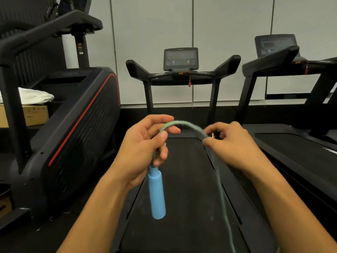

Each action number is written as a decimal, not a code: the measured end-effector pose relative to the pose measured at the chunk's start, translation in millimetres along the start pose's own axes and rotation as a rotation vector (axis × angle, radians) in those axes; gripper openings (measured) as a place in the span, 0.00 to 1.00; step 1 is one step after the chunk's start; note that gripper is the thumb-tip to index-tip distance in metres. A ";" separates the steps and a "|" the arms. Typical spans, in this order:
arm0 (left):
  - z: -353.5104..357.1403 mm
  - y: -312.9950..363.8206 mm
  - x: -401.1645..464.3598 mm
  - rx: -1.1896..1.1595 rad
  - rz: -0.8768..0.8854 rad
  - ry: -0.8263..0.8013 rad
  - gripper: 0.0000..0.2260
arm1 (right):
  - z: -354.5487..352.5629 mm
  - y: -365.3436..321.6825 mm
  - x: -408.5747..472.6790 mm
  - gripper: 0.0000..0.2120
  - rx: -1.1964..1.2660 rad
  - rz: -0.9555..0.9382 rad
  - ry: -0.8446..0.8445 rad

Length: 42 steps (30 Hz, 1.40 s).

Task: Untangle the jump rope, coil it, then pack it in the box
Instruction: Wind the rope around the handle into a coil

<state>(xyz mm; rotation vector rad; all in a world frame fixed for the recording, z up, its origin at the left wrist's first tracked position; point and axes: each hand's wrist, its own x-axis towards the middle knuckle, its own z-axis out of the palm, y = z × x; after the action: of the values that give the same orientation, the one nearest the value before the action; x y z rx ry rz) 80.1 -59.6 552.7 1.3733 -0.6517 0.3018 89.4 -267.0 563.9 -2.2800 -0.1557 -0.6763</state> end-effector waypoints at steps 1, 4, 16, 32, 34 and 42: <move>4.0 -2.4 -0.1 0.036 0.006 -0.021 0.12 | 2.7 -8.1 -3.7 0.19 0.020 -0.049 -0.060; 14.1 -10.2 -0.2 0.128 0.004 -0.058 0.10 | 14.9 -27.1 -16.9 0.24 0.358 -0.182 -0.268; 3.5 -17.1 -2.0 0.037 -0.245 -0.184 0.15 | 15.5 -13.7 -10.1 0.08 -0.065 -0.378 -0.103; 26.8 -58.8 -12.3 -0.492 -0.467 -0.497 0.36 | 8.2 -26.9 -13.8 0.06 0.247 -0.470 0.281; 30.1 -60.0 -13.8 -0.488 -0.491 -0.535 0.38 | 3.5 -26.2 -13.2 0.05 0.260 -0.506 0.279; 41.4 -33.4 -17.2 -0.258 -0.604 -0.940 0.35 | 0.5 -12.0 -7.4 0.02 0.224 -0.474 0.225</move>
<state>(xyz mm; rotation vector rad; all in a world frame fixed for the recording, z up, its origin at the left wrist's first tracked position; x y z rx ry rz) 74.8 -103.1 518.0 1.3494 -0.9438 -0.9363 79.7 -257.4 567.3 -1.9452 -0.6434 -1.0915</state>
